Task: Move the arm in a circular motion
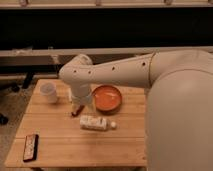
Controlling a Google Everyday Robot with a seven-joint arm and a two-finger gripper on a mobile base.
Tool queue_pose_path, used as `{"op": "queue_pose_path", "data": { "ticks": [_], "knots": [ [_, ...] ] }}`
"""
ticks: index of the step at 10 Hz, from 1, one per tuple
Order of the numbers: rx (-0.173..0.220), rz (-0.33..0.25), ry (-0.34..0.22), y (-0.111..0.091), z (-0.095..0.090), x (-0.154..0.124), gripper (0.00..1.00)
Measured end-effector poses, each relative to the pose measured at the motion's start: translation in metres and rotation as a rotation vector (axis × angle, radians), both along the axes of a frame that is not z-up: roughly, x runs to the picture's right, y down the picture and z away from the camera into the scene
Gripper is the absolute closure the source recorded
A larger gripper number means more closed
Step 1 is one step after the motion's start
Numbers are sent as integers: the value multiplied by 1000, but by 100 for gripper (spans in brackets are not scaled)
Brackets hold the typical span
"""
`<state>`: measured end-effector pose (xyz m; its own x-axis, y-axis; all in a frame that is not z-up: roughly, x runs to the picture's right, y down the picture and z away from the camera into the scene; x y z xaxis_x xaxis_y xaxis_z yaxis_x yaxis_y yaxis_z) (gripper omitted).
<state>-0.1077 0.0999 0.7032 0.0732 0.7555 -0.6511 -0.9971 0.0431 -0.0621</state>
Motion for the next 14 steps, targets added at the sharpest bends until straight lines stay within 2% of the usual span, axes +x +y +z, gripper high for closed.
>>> {"op": "queue_pose_path", "data": {
  "ticks": [10,14],
  "knots": [
    [-2,0,0,1,1,0,35],
    [0,19,11,6,-2,14,35]
  ]
}}
